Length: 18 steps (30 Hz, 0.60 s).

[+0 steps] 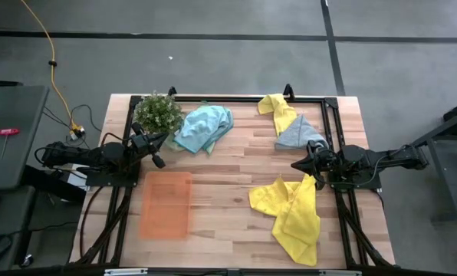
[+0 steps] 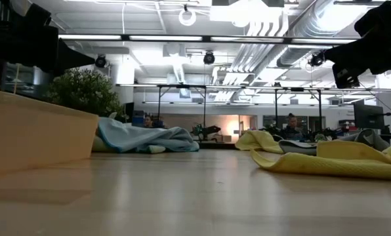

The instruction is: Fold microfiber towels

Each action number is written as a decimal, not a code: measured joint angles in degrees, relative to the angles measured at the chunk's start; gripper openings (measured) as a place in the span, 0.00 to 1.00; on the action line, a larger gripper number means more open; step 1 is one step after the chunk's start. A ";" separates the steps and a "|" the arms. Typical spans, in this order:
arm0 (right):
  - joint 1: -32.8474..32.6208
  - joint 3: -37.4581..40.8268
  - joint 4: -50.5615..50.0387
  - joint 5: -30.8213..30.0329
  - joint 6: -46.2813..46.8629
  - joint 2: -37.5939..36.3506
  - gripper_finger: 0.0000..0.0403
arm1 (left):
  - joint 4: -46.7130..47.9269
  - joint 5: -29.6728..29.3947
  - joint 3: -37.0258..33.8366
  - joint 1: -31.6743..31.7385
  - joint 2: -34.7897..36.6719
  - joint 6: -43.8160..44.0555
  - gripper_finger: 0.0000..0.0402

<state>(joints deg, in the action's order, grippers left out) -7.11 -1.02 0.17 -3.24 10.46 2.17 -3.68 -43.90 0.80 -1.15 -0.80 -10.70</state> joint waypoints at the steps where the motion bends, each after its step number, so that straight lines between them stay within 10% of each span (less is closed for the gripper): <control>1: 0.00 0.02 -0.01 0.00 -0.01 0.02 0.00 | 0.01 0.00 0.00 0.00 0.00 0.01 0.01; 7: 0.01 0.01 -0.01 0.01 -0.02 0.01 0.00 | -0.93 0.15 0.00 -0.01 0.01 1.29 0.01; 18: 0.00 0.00 0.00 0.01 -0.01 0.00 0.00 | -13.82 12.42 0.00 0.14 -0.09 50.81 0.01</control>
<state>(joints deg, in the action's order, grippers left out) -7.10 -1.02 0.18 -3.22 10.45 2.17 -17.50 -31.48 0.80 -1.00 -0.89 40.11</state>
